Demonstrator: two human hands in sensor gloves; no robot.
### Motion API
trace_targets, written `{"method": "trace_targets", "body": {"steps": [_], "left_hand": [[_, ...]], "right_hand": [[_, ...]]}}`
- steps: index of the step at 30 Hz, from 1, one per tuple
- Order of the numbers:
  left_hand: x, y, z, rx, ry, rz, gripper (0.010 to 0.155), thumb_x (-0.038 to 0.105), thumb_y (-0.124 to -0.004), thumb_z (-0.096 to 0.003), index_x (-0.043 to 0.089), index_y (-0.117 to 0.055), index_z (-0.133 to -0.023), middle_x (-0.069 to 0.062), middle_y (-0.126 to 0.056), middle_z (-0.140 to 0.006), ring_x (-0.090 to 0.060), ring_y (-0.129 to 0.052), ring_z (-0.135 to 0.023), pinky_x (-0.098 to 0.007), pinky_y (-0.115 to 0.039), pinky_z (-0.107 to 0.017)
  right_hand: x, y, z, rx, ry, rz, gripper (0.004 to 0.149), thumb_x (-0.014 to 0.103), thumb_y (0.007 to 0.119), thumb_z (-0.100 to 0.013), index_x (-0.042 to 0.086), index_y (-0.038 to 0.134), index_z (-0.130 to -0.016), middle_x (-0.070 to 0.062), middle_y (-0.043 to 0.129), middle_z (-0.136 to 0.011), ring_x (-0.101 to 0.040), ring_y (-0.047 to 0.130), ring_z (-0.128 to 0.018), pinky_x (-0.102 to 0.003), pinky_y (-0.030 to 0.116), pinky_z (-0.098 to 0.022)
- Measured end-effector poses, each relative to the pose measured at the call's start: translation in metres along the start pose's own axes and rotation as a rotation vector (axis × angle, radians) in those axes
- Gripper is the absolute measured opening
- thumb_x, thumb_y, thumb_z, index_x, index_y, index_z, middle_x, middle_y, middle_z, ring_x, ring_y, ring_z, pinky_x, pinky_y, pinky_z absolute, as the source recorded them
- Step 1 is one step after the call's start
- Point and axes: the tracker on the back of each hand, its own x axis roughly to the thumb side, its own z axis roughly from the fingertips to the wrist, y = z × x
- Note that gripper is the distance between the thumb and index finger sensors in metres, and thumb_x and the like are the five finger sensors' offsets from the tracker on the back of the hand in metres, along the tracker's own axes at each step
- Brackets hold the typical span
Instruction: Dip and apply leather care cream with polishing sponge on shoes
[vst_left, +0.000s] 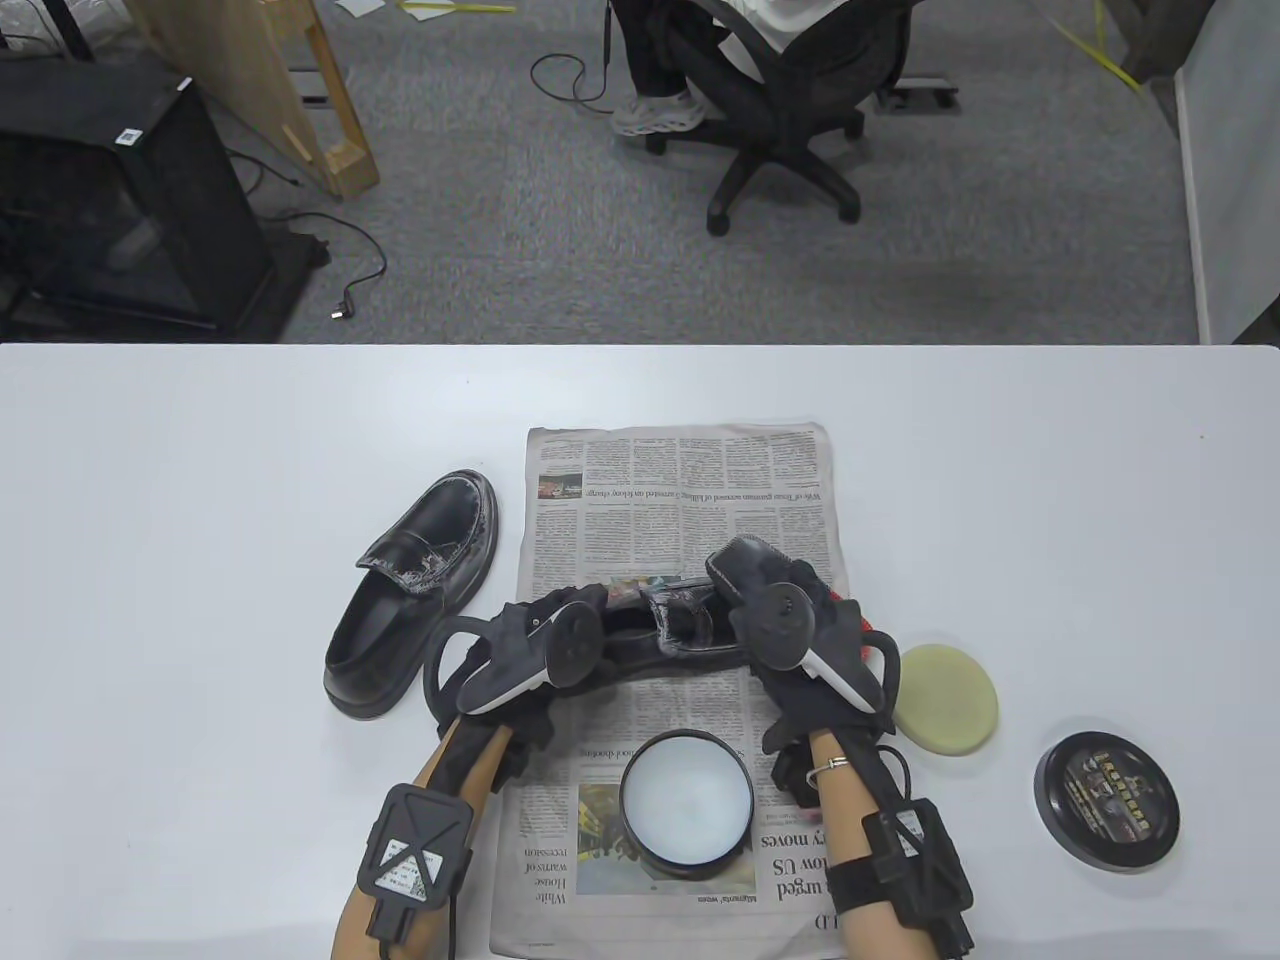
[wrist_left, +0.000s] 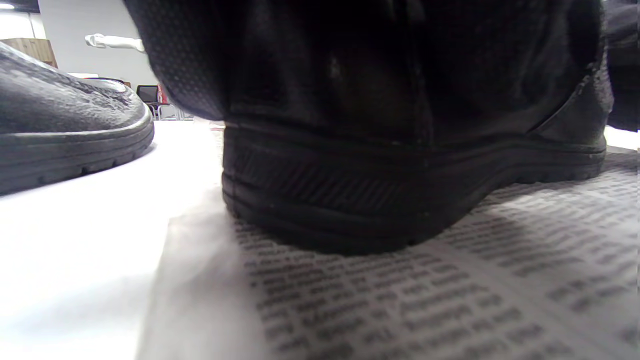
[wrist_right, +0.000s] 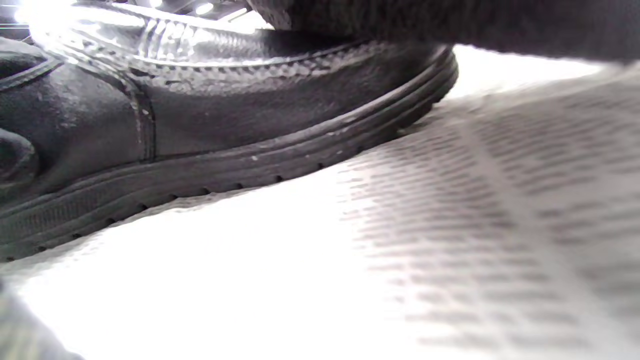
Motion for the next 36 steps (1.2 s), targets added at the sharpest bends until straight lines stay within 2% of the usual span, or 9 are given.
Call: {"method": "trace_targets", "body": {"steps": [4,8,11,14,18,23,28,31,36], "left_hand": [[0.000,0.000,0.000,0.001,-0.003,0.004,0.081,0.061,-0.085,-0.0360,0.029,-0.065,-0.108,-0.003,-0.084,-0.106,-0.026,-0.088,-0.089,-0.044,-0.079,-0.064],[0.001,0.000,-0.001,-0.011,-0.030,0.015,0.079,0.059,-0.085,-0.0363,0.030,-0.066,-0.107,-0.003,-0.083,-0.107,-0.027,-0.086,-0.092,-0.046,-0.077,-0.066],[0.001,-0.001,-0.002,-0.025,-0.044,0.008,0.079,0.058,-0.086,-0.0359,0.031,-0.066,-0.107,-0.001,-0.082,-0.108,-0.027,-0.085,-0.093,-0.046,-0.077,-0.067],[0.001,0.000,-0.002,-0.032,-0.058,0.003,0.078,0.057,-0.087,-0.0357,0.033,-0.065,-0.107,0.000,-0.081,-0.109,-0.026,-0.084,-0.095,-0.046,-0.076,-0.069],[0.001,-0.001,-0.002,-0.027,-0.061,0.002,0.078,0.056,-0.088,-0.0359,0.033,-0.065,-0.107,0.000,-0.080,-0.109,-0.026,-0.084,-0.095,-0.046,-0.076,-0.069],[0.001,-0.001,-0.001,-0.018,-0.054,0.011,0.078,0.057,-0.087,-0.0362,0.032,-0.065,-0.107,0.000,-0.081,-0.109,-0.025,-0.084,-0.094,-0.045,-0.076,-0.069],[0.002,-0.001,-0.001,-0.008,-0.032,-0.003,0.078,0.058,-0.086,-0.0367,0.031,-0.065,-0.107,0.000,-0.083,-0.107,-0.024,-0.086,-0.092,-0.044,-0.078,-0.066],[0.002,0.000,-0.001,-0.011,-0.019,-0.010,0.078,0.059,-0.085,-0.0367,0.031,-0.065,-0.107,0.000,-0.083,-0.106,-0.024,-0.087,-0.090,-0.043,-0.079,-0.065],[0.003,0.001,-0.003,-0.021,0.002,-0.023,0.079,0.060,-0.085,-0.0363,0.029,-0.066,-0.107,-0.001,-0.085,-0.105,-0.024,-0.088,-0.088,-0.043,-0.080,-0.063]], "right_hand": [[0.004,-0.002,0.019,-0.025,-0.052,0.071,0.054,0.037,0.047,-0.065,0.016,0.041,-0.115,-0.015,0.039,-0.118,-0.046,0.046,-0.106,-0.052,0.056,-0.073],[0.020,-0.003,0.035,-0.042,-0.153,0.021,0.054,0.036,0.049,-0.065,0.015,0.044,-0.114,-0.016,0.045,-0.117,-0.044,0.052,-0.106,-0.052,0.060,-0.073],[0.037,-0.005,0.036,-0.044,-0.223,-0.094,0.054,0.037,0.048,-0.065,0.016,0.044,-0.114,-0.014,0.046,-0.118,-0.043,0.051,-0.107,-0.054,0.059,-0.074],[0.053,-0.008,0.027,-0.032,-0.258,-0.169,0.053,0.038,0.047,-0.065,0.019,0.045,-0.115,-0.011,0.045,-0.120,-0.043,0.047,-0.110,-0.060,0.051,-0.075],[0.059,-0.006,0.002,0.021,-0.205,-0.200,0.053,0.039,0.044,-0.066,0.020,0.046,-0.115,-0.009,0.049,-0.121,-0.041,0.045,-0.111,-0.065,0.040,-0.073],[0.045,-0.001,-0.025,0.113,-0.058,-0.242,0.053,0.038,0.042,-0.067,0.018,0.044,-0.116,-0.009,0.046,-0.122,-0.038,0.035,-0.113,-0.062,0.027,-0.074],[0.026,0.000,-0.031,0.069,0.022,-0.118,0.053,0.039,0.043,-0.066,0.020,0.044,-0.116,-0.007,0.044,-0.122,-0.036,0.034,-0.113,-0.059,0.028,-0.074],[0.014,-0.004,-0.030,0.093,0.052,-0.098,0.054,0.039,0.045,-0.066,0.020,0.042,-0.116,-0.008,0.039,-0.122,-0.038,0.031,-0.112,-0.058,0.030,-0.072],[0.000,-0.007,-0.020,0.056,0.060,0.013,0.053,0.038,0.049,-0.065,0.021,0.041,-0.115,-0.010,0.037,-0.120,-0.042,0.036,-0.109,-0.053,0.045,-0.074]]}}
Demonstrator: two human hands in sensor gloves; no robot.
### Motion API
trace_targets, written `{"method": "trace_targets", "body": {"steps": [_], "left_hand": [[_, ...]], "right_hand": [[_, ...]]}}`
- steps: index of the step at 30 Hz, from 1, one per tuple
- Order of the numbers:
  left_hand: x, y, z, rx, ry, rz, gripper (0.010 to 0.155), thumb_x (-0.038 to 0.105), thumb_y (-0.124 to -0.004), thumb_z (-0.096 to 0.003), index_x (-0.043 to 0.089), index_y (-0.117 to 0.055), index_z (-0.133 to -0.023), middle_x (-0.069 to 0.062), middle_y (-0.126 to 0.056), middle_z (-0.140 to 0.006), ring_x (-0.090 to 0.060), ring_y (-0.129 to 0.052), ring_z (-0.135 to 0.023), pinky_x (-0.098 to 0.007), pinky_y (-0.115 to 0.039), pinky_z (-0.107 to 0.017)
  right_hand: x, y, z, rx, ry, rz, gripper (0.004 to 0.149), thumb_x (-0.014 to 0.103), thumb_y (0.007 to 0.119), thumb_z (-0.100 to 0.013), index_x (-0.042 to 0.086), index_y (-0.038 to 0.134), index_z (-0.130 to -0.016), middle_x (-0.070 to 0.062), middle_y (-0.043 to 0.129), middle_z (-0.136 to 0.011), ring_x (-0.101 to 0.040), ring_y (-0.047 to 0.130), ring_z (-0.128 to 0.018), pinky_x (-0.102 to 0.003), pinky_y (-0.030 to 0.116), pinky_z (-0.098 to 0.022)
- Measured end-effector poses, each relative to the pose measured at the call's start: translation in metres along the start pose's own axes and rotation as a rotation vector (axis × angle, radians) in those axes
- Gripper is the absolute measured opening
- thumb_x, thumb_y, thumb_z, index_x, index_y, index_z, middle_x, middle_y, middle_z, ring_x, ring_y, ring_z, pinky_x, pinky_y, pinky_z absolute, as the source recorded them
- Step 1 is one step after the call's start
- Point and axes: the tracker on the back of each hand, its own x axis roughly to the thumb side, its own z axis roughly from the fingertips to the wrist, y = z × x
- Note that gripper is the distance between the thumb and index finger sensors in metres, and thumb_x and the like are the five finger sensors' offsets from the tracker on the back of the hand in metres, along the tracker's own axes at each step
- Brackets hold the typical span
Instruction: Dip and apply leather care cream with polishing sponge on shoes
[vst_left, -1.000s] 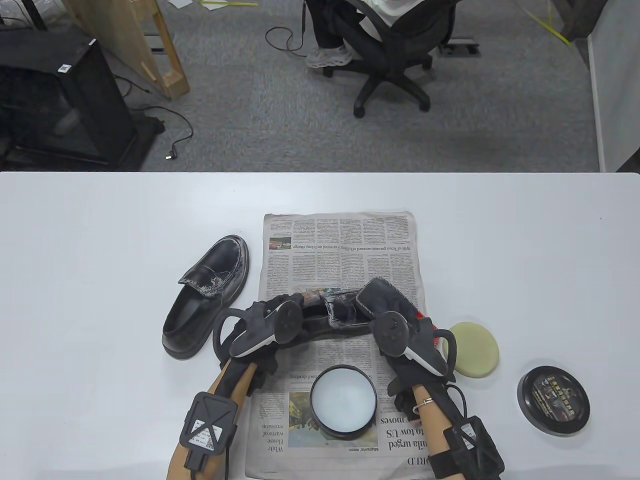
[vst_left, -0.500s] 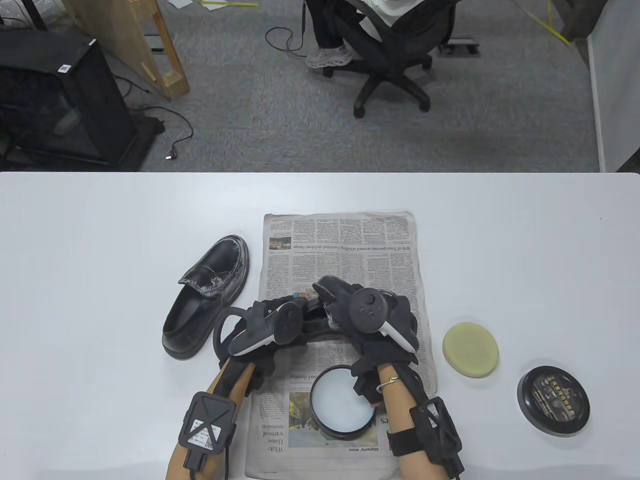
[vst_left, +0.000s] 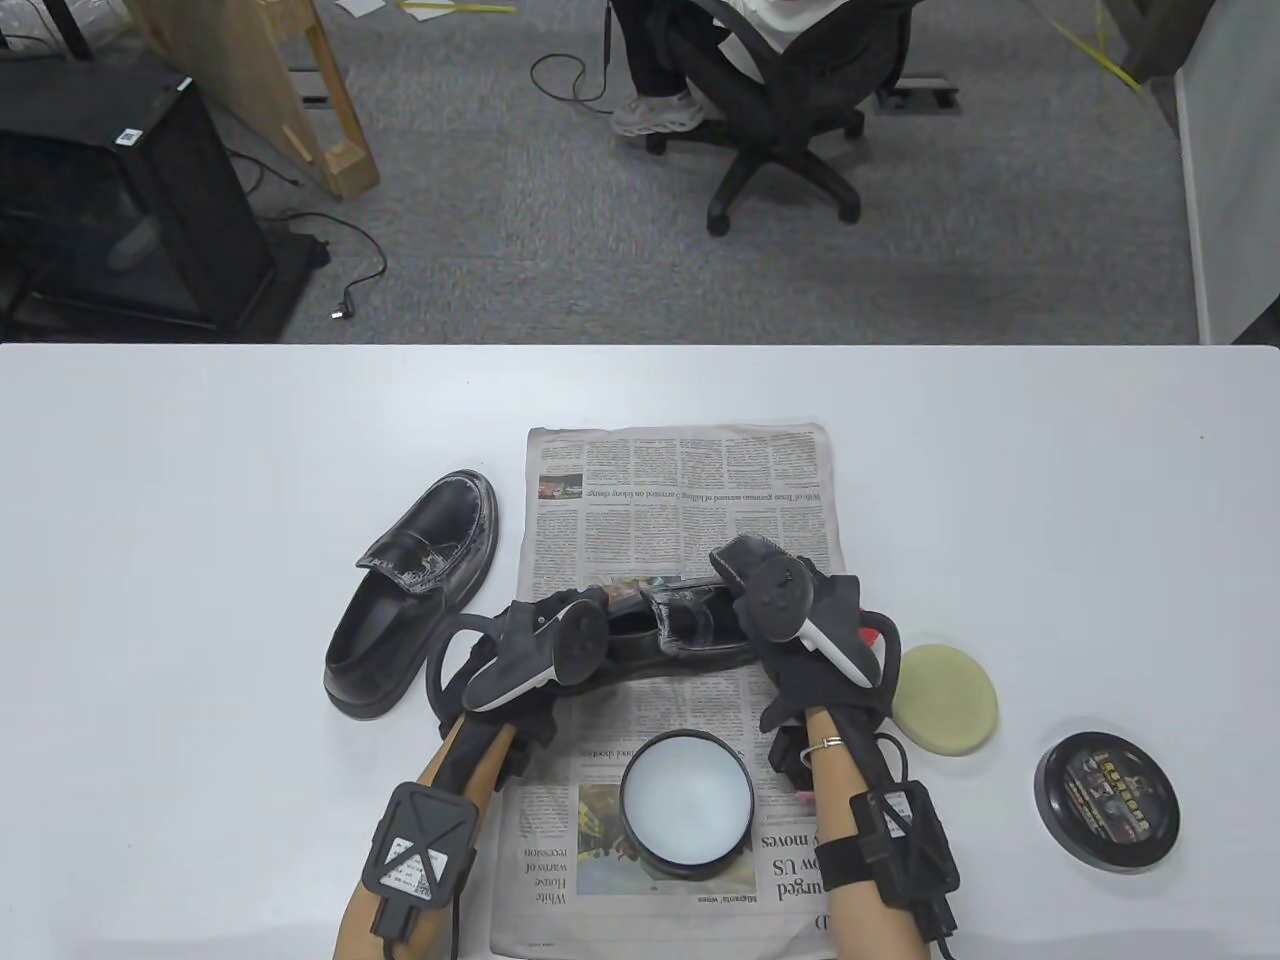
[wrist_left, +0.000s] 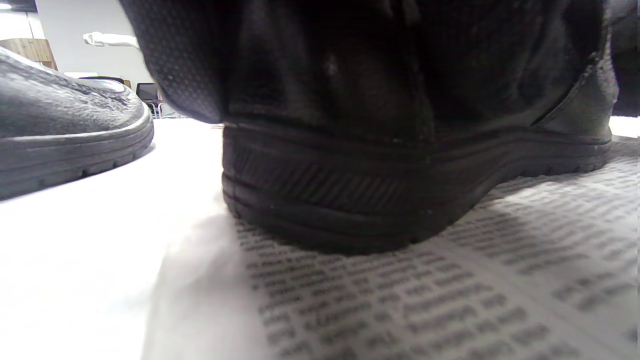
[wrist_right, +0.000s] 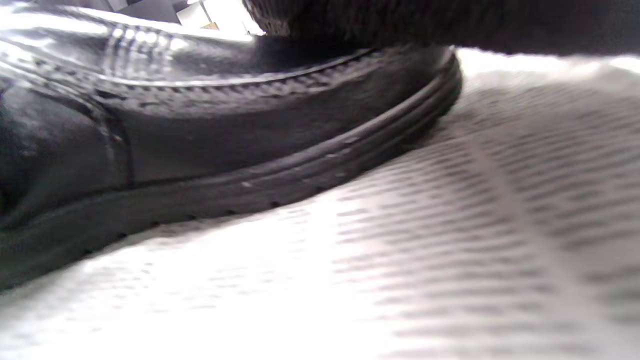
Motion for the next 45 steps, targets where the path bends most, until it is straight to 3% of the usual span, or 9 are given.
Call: {"method": "trace_targets", "body": {"steps": [8,14,16,21,24,29,37,45], "left_hand": [[0.000,0.000,-0.002,-0.009,-0.014,0.015,0.079,0.059,-0.086,-0.0353,0.030,-0.067,-0.106,-0.002,-0.084,-0.106,-0.025,-0.087,-0.090,-0.044,-0.078,-0.064],[0.000,0.000,-0.003,-0.019,-0.034,0.019,0.078,0.058,-0.086,-0.0349,0.032,-0.067,-0.105,-0.001,-0.083,-0.107,-0.026,-0.086,-0.091,-0.046,-0.078,-0.066],[0.000,0.000,-0.003,-0.019,-0.042,0.022,0.077,0.058,-0.087,-0.0347,0.033,-0.067,-0.105,-0.001,-0.083,-0.107,-0.026,-0.085,-0.092,-0.046,-0.078,-0.066],[0.000,-0.001,-0.002,-0.012,-0.049,0.019,0.078,0.058,-0.087,-0.0349,0.033,-0.066,-0.106,0.000,-0.082,-0.108,-0.025,-0.085,-0.093,-0.046,-0.077,-0.067],[-0.001,-0.002,-0.002,-0.005,-0.048,0.029,0.079,0.058,-0.087,-0.0351,0.032,-0.066,-0.107,-0.001,-0.082,-0.108,-0.026,-0.085,-0.092,-0.046,-0.077,-0.067],[0.000,-0.001,-0.002,-0.002,-0.031,0.017,0.079,0.059,-0.086,-0.0355,0.031,-0.065,-0.107,0.000,-0.083,-0.107,-0.024,-0.086,-0.091,-0.044,-0.078,-0.065],[0.000,0.000,-0.002,-0.005,-0.005,-0.001,0.080,0.061,-0.085,-0.0357,0.029,-0.067,-0.107,-0.001,-0.085,-0.105,-0.024,-0.088,-0.088,-0.043,-0.080,-0.063],[0.001,-0.001,-0.003,-0.001,-0.021,0.011,0.079,0.060,-0.085,-0.0351,0.030,-0.068,-0.106,-0.002,-0.084,-0.106,-0.026,-0.087,-0.090,-0.045,-0.079,-0.065]], "right_hand": [[-0.003,0.006,0.037,-0.076,-0.152,0.013,0.052,0.035,0.051,-0.064,0.018,0.045,-0.113,-0.012,0.042,-0.118,-0.044,0.045,-0.107,-0.052,0.056,-0.074],[0.034,-0.001,0.051,-0.056,-0.330,-0.094,0.053,0.035,0.051,-0.065,0.015,0.048,-0.113,-0.015,0.048,-0.117,-0.044,0.051,-0.106,-0.055,0.056,-0.074],[0.049,-0.003,0.048,-0.057,-0.364,-0.120,0.052,0.036,0.050,-0.065,0.017,0.048,-0.113,-0.013,0.048,-0.118,-0.042,0.050,-0.108,-0.061,0.051,-0.073],[0.055,0.001,0.024,-0.004,-0.297,-0.159,0.052,0.038,0.046,-0.066,0.019,0.045,-0.115,-0.010,0.047,-0.121,-0.040,0.045,-0.111,-0.062,0.042,-0.074],[0.042,0.006,0.004,0.013,-0.168,-0.133,0.053,0.037,0.044,-0.066,0.018,0.044,-0.115,-0.010,0.045,-0.121,-0.039,0.040,-0.112,-0.061,0.035,-0.074],[0.020,0.006,-0.004,0.008,-0.077,-0.083,0.053,0.038,0.044,-0.066,0.019,0.044,-0.115,-0.008,0.042,-0.121,-0.038,0.034,-0.112,-0.059,0.031,-0.073],[-0.010,0.001,0.015,-0.046,-0.043,0.041,0.052,0.036,0.048,-0.065,0.018,0.043,-0.114,-0.012,0.041,-0.119,-0.044,0.043,-0.108,-0.054,0.047,-0.073],[-0.002,0.006,0.053,-0.120,-0.196,0.098,0.052,0.035,0.051,-0.064,0.013,0.050,-0.112,-0.017,0.050,-0.114,-0.044,0.059,-0.103,-0.052,0.059,-0.072]]}}
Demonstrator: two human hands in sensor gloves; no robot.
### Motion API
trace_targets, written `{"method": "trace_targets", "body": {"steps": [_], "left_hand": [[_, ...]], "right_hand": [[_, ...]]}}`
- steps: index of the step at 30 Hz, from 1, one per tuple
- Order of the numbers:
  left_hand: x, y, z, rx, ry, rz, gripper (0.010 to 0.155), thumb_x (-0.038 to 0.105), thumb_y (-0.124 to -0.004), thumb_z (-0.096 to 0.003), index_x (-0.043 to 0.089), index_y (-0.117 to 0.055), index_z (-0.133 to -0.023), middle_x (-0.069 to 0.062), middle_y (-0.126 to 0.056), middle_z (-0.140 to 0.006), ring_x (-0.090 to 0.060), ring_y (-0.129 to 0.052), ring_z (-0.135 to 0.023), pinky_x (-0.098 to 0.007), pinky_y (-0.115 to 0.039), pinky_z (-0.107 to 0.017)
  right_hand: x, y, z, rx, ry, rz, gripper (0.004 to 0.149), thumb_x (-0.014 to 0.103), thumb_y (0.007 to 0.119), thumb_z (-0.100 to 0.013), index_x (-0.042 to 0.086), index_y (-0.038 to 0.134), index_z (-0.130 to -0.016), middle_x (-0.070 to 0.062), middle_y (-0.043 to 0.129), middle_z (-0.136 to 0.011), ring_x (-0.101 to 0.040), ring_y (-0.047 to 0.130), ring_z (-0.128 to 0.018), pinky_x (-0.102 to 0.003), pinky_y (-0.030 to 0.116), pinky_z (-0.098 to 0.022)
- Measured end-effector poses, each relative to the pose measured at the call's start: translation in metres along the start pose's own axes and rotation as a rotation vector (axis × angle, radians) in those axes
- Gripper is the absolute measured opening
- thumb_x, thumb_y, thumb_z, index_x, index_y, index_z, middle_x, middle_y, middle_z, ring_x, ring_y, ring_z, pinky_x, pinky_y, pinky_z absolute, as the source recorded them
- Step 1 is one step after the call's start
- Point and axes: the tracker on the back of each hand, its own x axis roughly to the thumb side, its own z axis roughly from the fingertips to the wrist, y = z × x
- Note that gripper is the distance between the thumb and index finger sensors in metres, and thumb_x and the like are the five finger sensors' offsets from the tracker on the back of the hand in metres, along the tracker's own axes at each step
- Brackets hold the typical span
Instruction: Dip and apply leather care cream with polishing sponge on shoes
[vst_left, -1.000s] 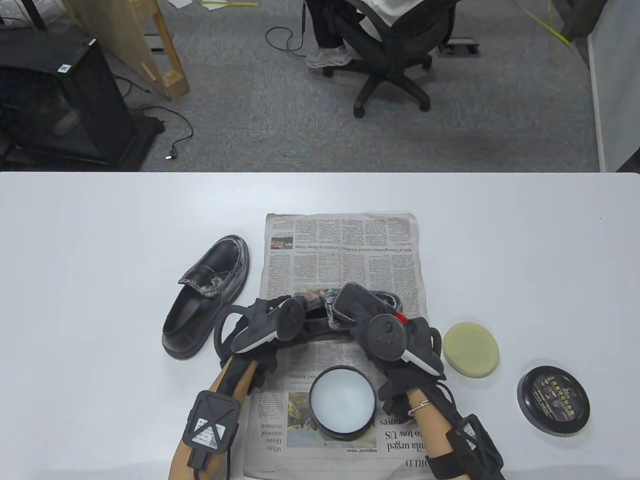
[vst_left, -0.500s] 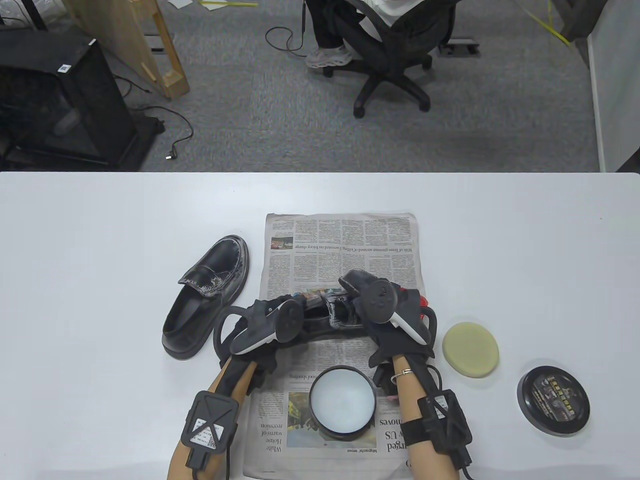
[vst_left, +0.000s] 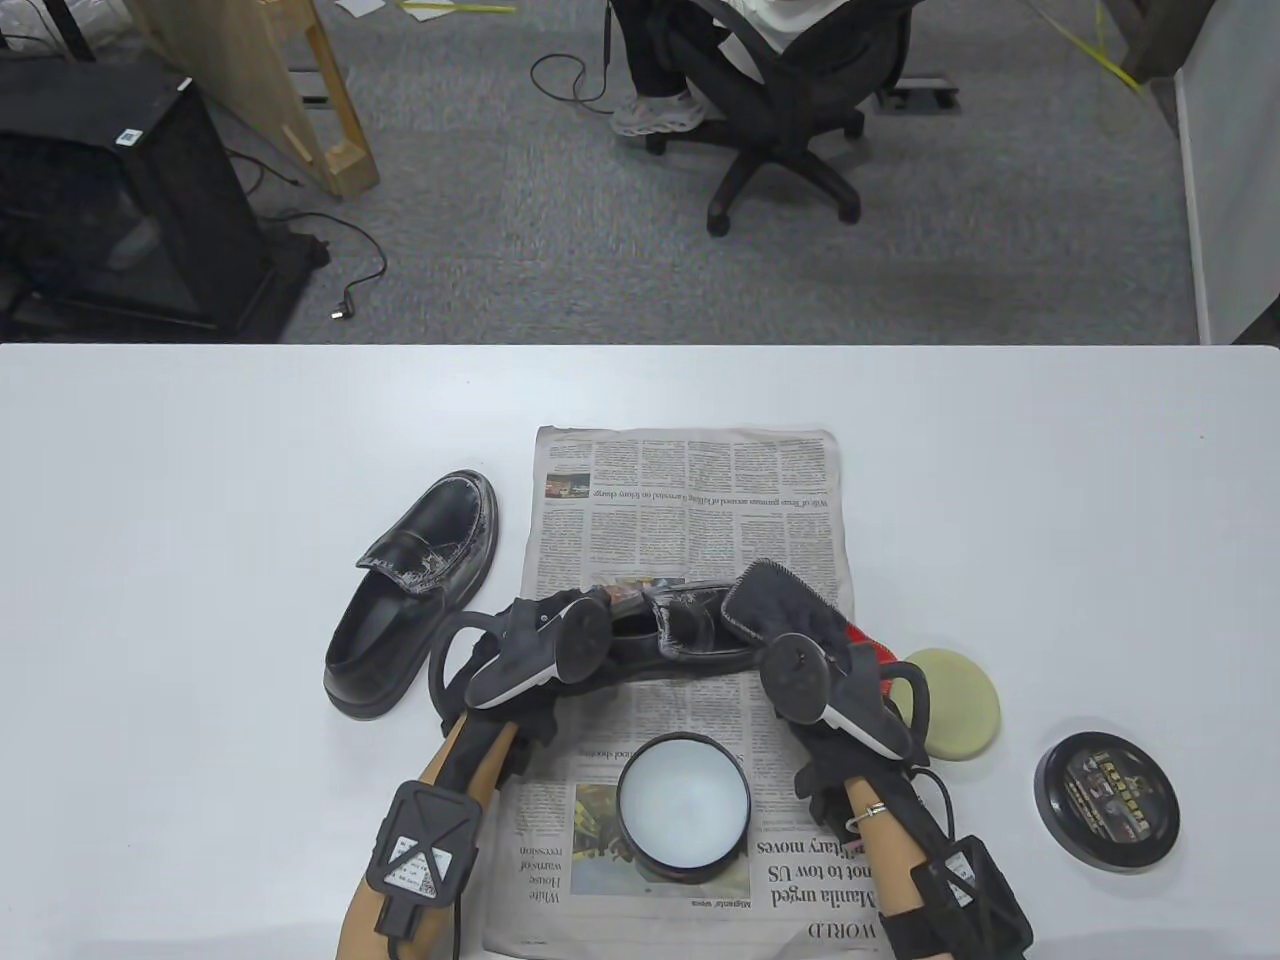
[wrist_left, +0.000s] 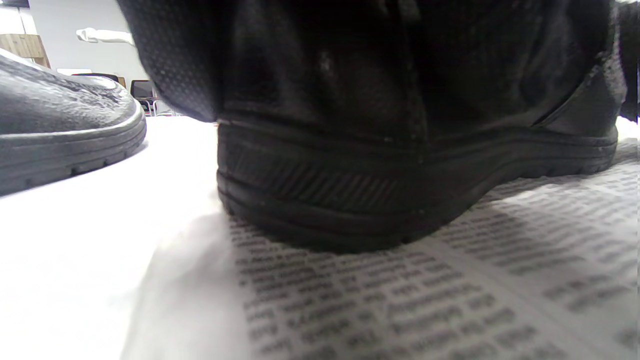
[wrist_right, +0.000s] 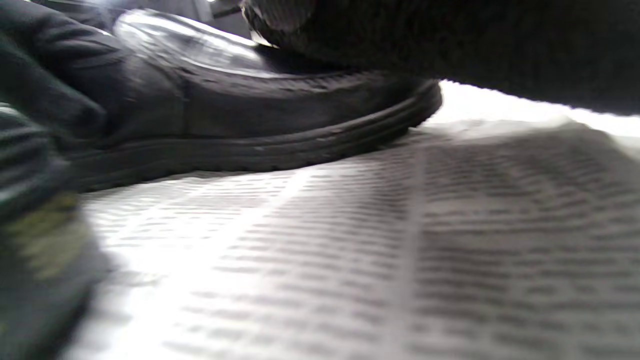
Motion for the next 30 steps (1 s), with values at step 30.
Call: {"method": "trace_targets", "body": {"steps": [30], "left_hand": [[0.003,0.000,-0.001,0.001,0.005,-0.018,0.079,0.060,-0.085,-0.0353,0.030,-0.067,-0.106,-0.001,-0.085,-0.105,-0.025,-0.088,-0.089,-0.044,-0.080,-0.064]], "right_hand": [[-0.015,0.001,-0.016,0.041,0.081,-0.049,0.052,0.036,0.048,-0.065,0.017,0.045,-0.113,-0.011,0.043,-0.118,-0.043,0.047,-0.108,-0.052,0.054,-0.074]]}}
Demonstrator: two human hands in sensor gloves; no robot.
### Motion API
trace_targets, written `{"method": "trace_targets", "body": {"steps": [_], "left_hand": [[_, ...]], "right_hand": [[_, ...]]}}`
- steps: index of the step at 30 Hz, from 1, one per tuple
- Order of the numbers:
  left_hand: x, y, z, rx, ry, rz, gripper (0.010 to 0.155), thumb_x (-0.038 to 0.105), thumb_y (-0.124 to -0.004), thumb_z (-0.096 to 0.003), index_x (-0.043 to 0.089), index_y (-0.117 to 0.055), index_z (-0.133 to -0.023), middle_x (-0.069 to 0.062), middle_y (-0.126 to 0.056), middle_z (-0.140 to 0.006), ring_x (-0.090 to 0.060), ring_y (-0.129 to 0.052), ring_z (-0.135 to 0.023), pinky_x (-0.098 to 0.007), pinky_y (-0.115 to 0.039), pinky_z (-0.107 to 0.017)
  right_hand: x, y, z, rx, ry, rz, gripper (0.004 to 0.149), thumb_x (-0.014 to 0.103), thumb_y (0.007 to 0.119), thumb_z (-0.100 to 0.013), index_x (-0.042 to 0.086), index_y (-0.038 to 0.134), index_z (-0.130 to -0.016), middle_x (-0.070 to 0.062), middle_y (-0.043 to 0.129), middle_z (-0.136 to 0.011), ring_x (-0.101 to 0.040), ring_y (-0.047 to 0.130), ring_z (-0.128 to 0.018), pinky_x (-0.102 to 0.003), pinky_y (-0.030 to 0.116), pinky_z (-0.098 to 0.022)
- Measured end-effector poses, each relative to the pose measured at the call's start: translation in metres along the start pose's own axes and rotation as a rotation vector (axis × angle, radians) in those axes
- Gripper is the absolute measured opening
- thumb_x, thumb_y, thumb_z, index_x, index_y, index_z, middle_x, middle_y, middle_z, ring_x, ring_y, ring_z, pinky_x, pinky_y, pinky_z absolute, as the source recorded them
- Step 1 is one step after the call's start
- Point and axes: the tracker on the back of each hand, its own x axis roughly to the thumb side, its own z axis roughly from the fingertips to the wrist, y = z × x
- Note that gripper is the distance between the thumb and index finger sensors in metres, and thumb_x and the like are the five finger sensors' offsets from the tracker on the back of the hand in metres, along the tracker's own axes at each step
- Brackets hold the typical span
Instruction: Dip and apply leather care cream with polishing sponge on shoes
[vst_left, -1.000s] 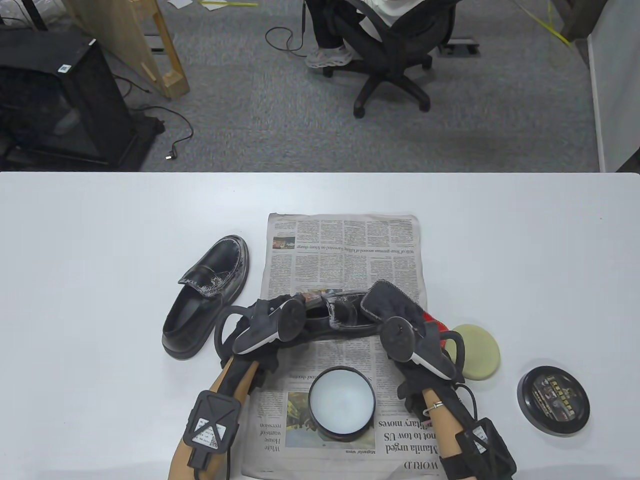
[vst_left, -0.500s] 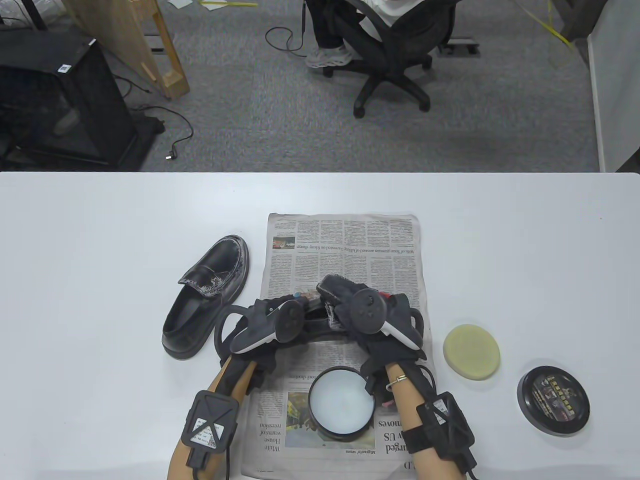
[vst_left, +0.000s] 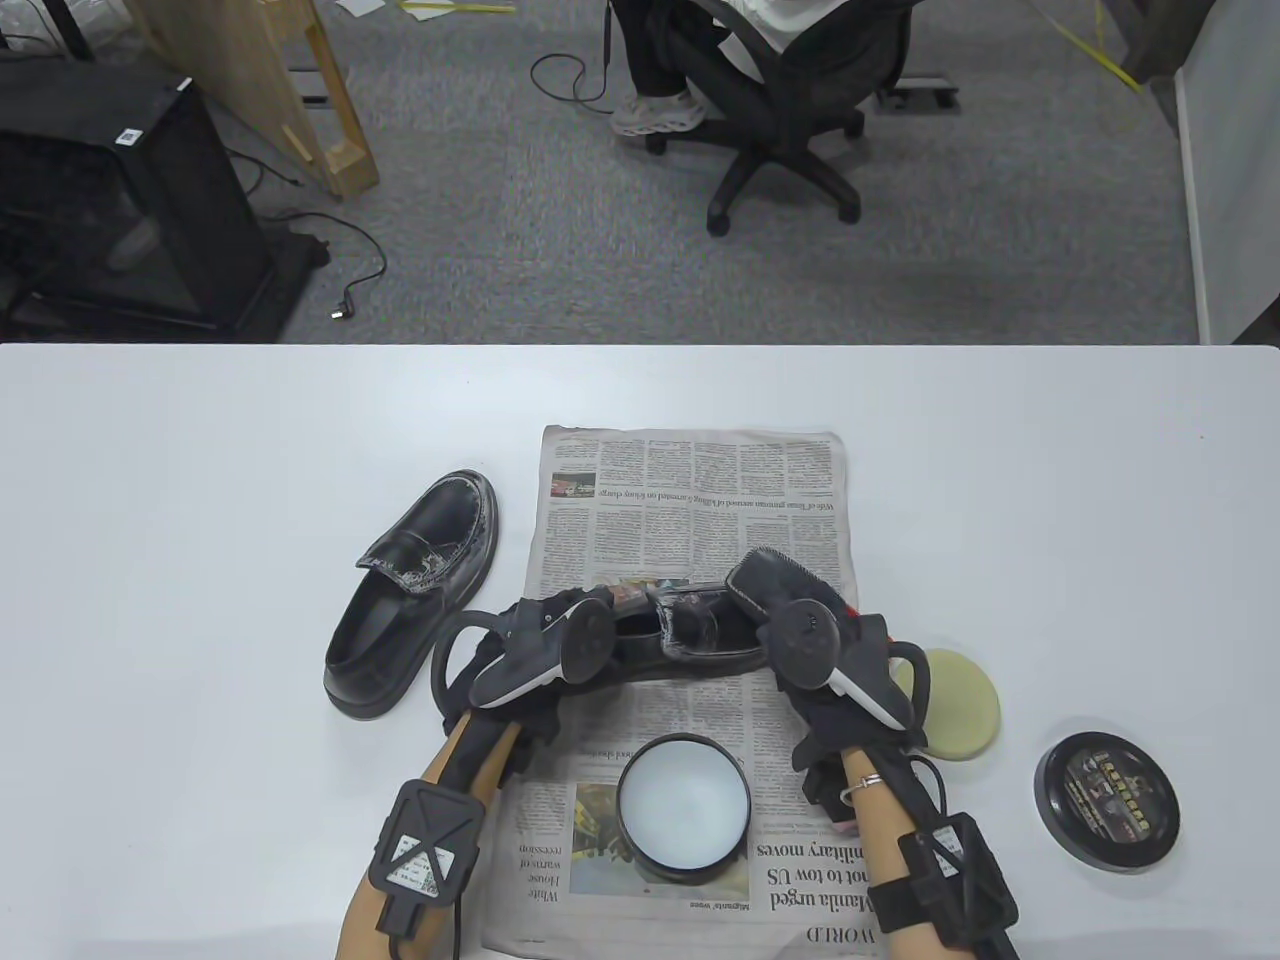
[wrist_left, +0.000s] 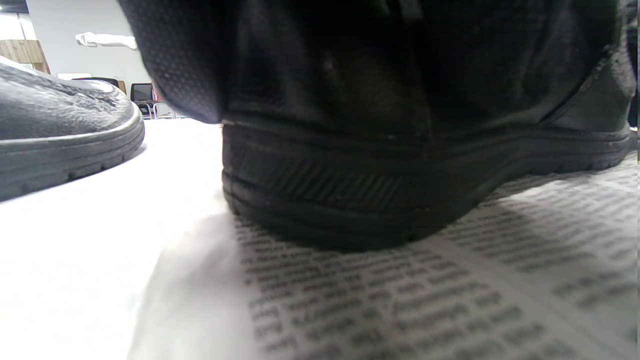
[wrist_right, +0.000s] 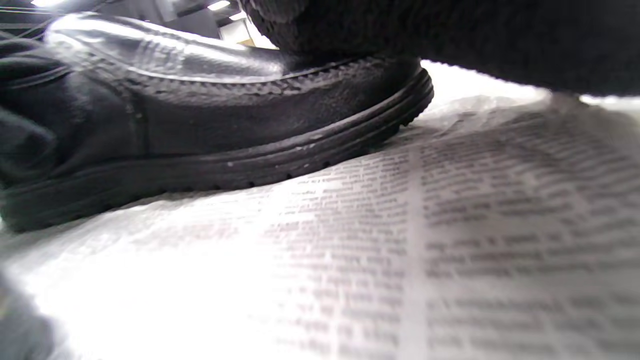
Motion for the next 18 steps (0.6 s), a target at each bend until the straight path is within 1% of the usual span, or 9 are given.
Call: {"method": "trace_targets", "body": {"steps": [2,4,7,9,11,13,15,18], "left_hand": [[0.000,0.000,0.000,-0.001,-0.004,0.001,0.078,0.060,-0.085,-0.0351,0.031,-0.068,-0.106,-0.001,-0.085,-0.105,-0.025,-0.087,-0.090,-0.044,-0.079,-0.064],[0.000,0.000,-0.001,-0.005,-0.012,0.003,0.078,0.060,-0.085,-0.0350,0.031,-0.068,-0.105,-0.001,-0.084,-0.106,-0.025,-0.087,-0.091,-0.045,-0.079,-0.065],[0.000,0.000,-0.001,-0.007,-0.021,0.007,0.077,0.059,-0.085,-0.0349,0.032,-0.068,-0.105,-0.001,-0.084,-0.107,-0.026,-0.086,-0.092,-0.045,-0.078,-0.066],[0.000,0.000,-0.001,-0.010,-0.026,0.009,0.077,0.059,-0.086,-0.0348,0.033,-0.068,-0.105,-0.001,-0.084,-0.107,-0.026,-0.086,-0.093,-0.046,-0.078,-0.067],[0.000,-0.001,-0.001,-0.010,-0.031,0.011,0.077,0.059,-0.086,-0.0347,0.033,-0.068,-0.105,0.000,-0.083,-0.107,-0.026,-0.085,-0.093,-0.046,-0.077,-0.067],[0.001,-0.001,-0.001,-0.010,-0.037,0.006,0.076,0.058,-0.086,-0.0345,0.034,-0.068,-0.104,0.000,-0.083,-0.107,-0.025,-0.085,-0.093,-0.046,-0.077,-0.068],[0.001,0.000,-0.001,-0.010,-0.041,0.002,0.076,0.058,-0.086,-0.0344,0.034,-0.067,-0.104,0.001,-0.083,-0.107,-0.025,-0.085,-0.094,-0.046,-0.077,-0.068],[0.001,-0.001,-0.001,-0.005,-0.040,0.006,0.077,0.058,-0.086,-0.0344,0.034,-0.067,-0.105,0.000,-0.083,-0.107,-0.025,-0.085,-0.093,-0.045,-0.077,-0.068]], "right_hand": [[0.005,0.001,0.010,-0.018,-0.041,0.024,0.052,0.036,0.049,-0.065,0.016,0.046,-0.113,-0.013,0.045,-0.117,-0.044,0.050,-0.106,-0.051,0.057,-0.074],[0.016,0.000,0.018,-0.031,-0.104,0.013,0.052,0.035,0.049,-0.065,0.015,0.047,-0.113,-0.014,0.048,-0.116,-0.043,0.052,-0.106,-0.051,0.060,-0.073],[0.033,-0.004,0.023,-0.024,-0.188,-0.074,0.053,0.035,0.049,-0.065,0.013,0.048,-0.113,-0.016,0.051,-0.115,-0.043,0.056,-0.104,-0.050,0.064,-0.072],[0.049,-0.008,0.022,-0.023,-0.239,-0.144,0.053,0.035,0.049,-0.065,0.013,0.048,-0.113,-0.016,0.050,-0.116,-0.043,0.057,-0.105,-0.051,0.064,-0.072],[0.064,-0.012,0.015,-0.026,-0.269,-0.138,0.053,0.036,0.049,-0.065,0.014,0.047,-0.114,-0.015,0.050,-0.117,-0.043,0.056,-0.106,-0.053,0.063,-0.073],[0.071,-0.013,0.006,-0.015,-0.268,-0.155,0.053,0.036,0.048,-0.065,0.016,0.047,-0.114,-0.013,0.049,-0.118,-0.044,0.055,-0.107,-0.056,0.059,-0.074],[0.072,-0.012,-0.007,0.037,-0.241,-0.192,0.052,0.037,0.047,-0.065,0.017,0.047,-0.114,-0.012,0.049,-0.119,-0.042,0.051,-0.108,-0.059,0.052,-0.074],[0.064,-0.009,-0.029,0.144,-0.150,-0.239,0.053,0.037,0.045,-0.066,0.018,0.044,-0.115,-0.010,0.046,-0.120,-0.040,0.043,-0.111,-0.059,0.041,-0.074]]}}
